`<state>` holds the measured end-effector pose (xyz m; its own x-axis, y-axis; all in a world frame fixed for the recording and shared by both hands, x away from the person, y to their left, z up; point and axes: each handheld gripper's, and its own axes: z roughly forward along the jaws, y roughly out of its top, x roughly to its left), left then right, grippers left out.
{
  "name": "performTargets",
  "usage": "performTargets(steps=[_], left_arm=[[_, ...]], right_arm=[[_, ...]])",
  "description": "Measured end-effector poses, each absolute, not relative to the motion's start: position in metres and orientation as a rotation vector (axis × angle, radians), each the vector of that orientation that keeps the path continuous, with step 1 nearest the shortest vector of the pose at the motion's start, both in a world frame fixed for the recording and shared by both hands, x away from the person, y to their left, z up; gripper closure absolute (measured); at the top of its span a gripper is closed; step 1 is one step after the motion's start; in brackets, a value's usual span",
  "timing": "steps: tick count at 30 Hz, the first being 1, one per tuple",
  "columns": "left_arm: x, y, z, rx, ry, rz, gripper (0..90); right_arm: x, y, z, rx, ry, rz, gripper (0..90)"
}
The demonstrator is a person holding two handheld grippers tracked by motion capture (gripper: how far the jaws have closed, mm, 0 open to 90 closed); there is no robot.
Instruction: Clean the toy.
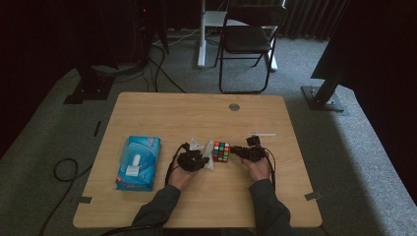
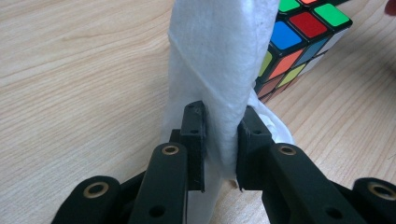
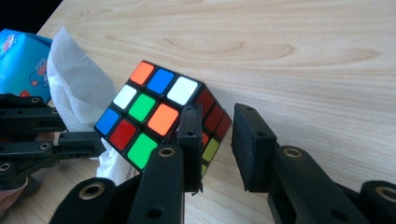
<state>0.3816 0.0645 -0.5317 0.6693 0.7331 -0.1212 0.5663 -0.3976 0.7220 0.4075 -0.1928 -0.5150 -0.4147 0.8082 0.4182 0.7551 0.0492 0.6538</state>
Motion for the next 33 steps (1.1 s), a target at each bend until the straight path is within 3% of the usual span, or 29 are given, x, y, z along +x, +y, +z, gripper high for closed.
performTargets(steps=[8, 16, 27, 33], left_arm=[[0.384, 0.072, -0.520, 2.086, 1.000, 0.308, 76.4], [0.384, 0.073, -0.516, 2.078, 0.996, 0.315, 76.5], [0.386, 0.075, -0.513, 2.065, 1.000, 0.322, 76.4], [0.387, 0.078, -0.510, 2.053, 1.002, 0.331, 76.5]], right_arm=[[0.402, -0.190, -0.498, 1.624, 2.160, 1.339, 63.1], [0.402, -0.177, -0.496, 1.596, 2.207, 1.355, 61.2], [0.404, -0.171, -0.504, 1.606, 2.264, 1.353, 61.8], [0.406, -0.167, -0.503, 1.577, 2.299, 1.354, 67.7]])
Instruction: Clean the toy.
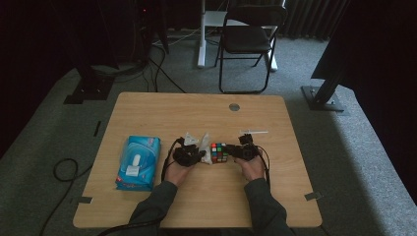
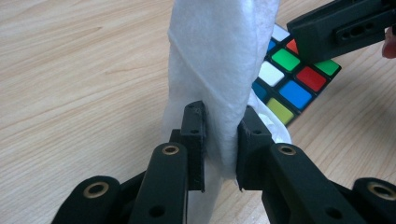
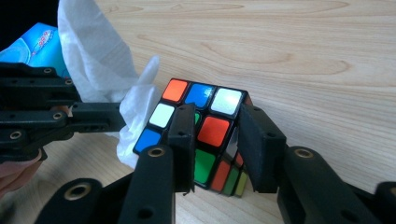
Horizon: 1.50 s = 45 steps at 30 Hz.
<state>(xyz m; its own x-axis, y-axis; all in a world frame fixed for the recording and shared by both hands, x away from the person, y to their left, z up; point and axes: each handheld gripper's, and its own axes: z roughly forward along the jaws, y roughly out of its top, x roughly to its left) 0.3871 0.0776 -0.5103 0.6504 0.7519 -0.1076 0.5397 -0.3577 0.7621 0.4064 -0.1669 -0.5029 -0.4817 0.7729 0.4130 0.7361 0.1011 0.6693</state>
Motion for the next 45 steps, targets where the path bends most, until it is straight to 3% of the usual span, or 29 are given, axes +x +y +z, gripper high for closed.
performTargets(steps=[26, 39, 45], left_arm=[[0.395, 0.070, -0.504, 2.045, 0.992, 0.349, 78.6], [0.398, 0.068, -0.512, 2.048, 1.000, 0.332, 79.3], [0.402, 0.065, -0.533, 2.094, 1.044, 0.296, 79.4]], right_arm=[[0.406, -0.161, -0.502, 1.542, 2.326, 1.344, 68.9], [0.406, -0.161, -0.503, 1.541, 2.324, 1.347, 68.8], [0.406, -0.161, -0.502, 1.538, 2.325, 1.347, 68.9]])
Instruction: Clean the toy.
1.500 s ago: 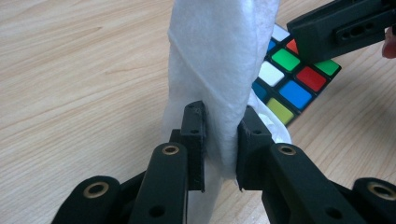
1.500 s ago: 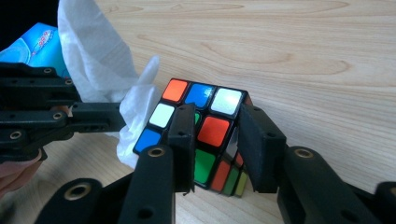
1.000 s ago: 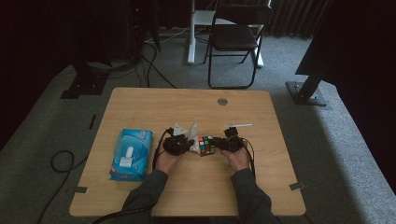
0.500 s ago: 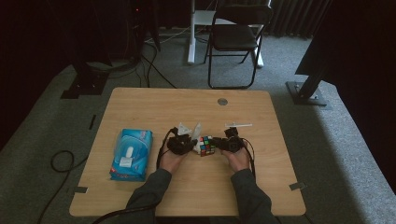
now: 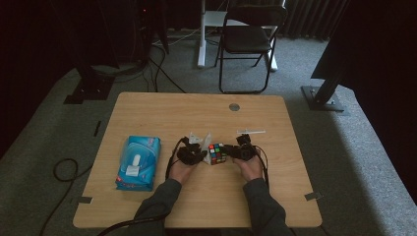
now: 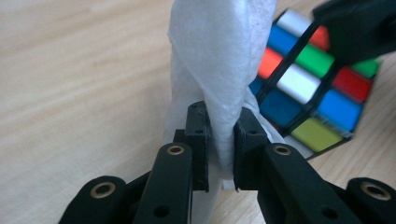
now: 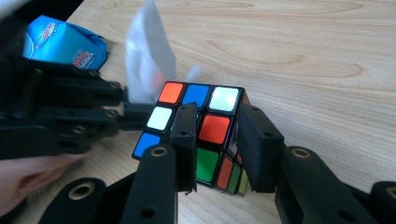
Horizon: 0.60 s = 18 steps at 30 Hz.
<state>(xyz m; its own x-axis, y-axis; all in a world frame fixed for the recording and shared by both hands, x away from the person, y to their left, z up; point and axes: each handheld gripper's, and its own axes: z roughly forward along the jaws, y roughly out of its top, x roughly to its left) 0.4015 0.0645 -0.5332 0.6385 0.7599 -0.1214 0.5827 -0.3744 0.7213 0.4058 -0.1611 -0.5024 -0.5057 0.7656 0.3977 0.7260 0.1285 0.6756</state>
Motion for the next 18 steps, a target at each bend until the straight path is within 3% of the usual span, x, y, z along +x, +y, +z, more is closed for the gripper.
performTargets(steps=[10, 18], left_arm=[[0.400, 0.065, -0.536, 2.104, 1.049, 0.301, 79.4], [0.389, 0.067, -0.507, 2.039, 1.005, 0.321, 79.4]], right_arm=[[0.406, -0.161, -0.503, 1.540, 2.324, 1.348, 68.8], [0.406, -0.161, -0.503, 1.545, 2.321, 1.353, 68.7]])
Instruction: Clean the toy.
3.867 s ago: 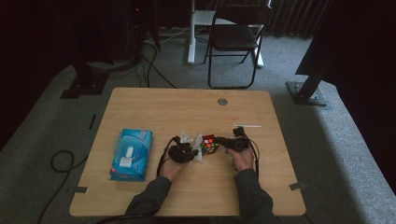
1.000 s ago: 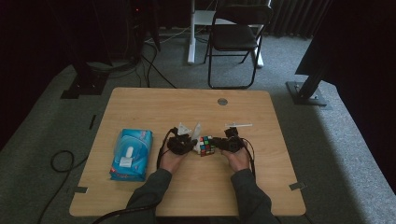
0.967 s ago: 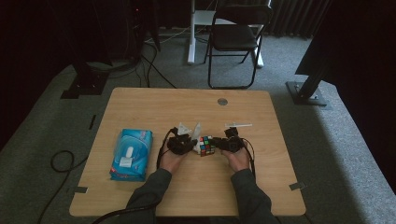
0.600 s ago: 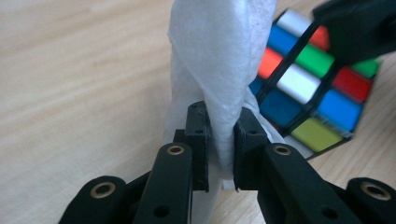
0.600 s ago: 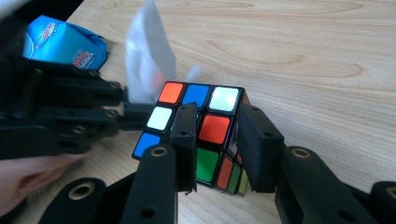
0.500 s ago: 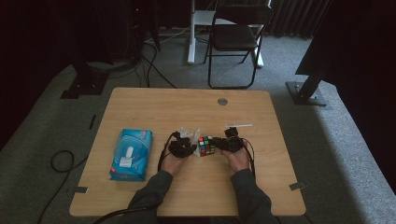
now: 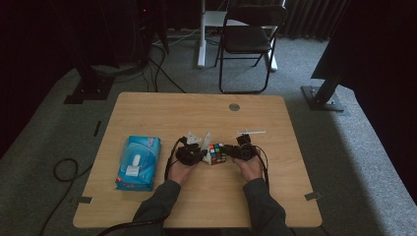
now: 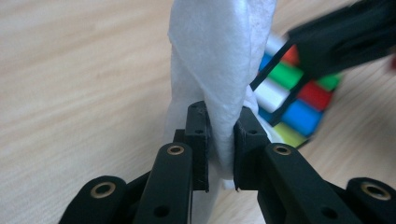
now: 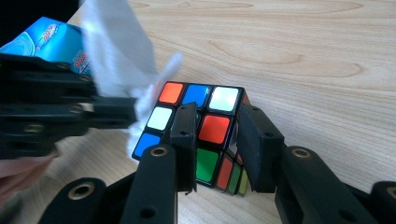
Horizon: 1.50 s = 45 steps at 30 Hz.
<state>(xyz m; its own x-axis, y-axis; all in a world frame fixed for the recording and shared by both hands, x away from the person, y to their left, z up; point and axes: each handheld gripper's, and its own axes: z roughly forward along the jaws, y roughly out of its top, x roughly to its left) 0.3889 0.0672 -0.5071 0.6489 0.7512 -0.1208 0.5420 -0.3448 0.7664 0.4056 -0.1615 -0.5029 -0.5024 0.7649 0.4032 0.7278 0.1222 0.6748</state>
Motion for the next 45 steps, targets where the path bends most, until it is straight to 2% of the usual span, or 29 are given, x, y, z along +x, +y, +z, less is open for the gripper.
performTargets(steps=[13, 25, 33, 45], left_arm=[[0.383, 0.066, -0.508, 2.028, 0.990, 0.297, 79.6], [0.391, 0.065, -0.541, 2.085, 1.045, 0.241, 79.8], [0.388, 0.065, -0.536, 2.101, 1.040, 0.265, 79.5], [0.371, 0.074, -0.509, 2.031, 0.951, 0.285, 79.3]], right_arm=[[0.406, -0.162, -0.503, 1.545, 2.321, 1.354, 68.7], [0.405, -0.161, -0.503, 1.545, 2.319, 1.347, 68.8], [0.405, -0.162, -0.503, 1.549, 2.318, 1.358, 68.7], [0.405, -0.162, -0.504, 1.551, 2.315, 1.365, 68.7]])
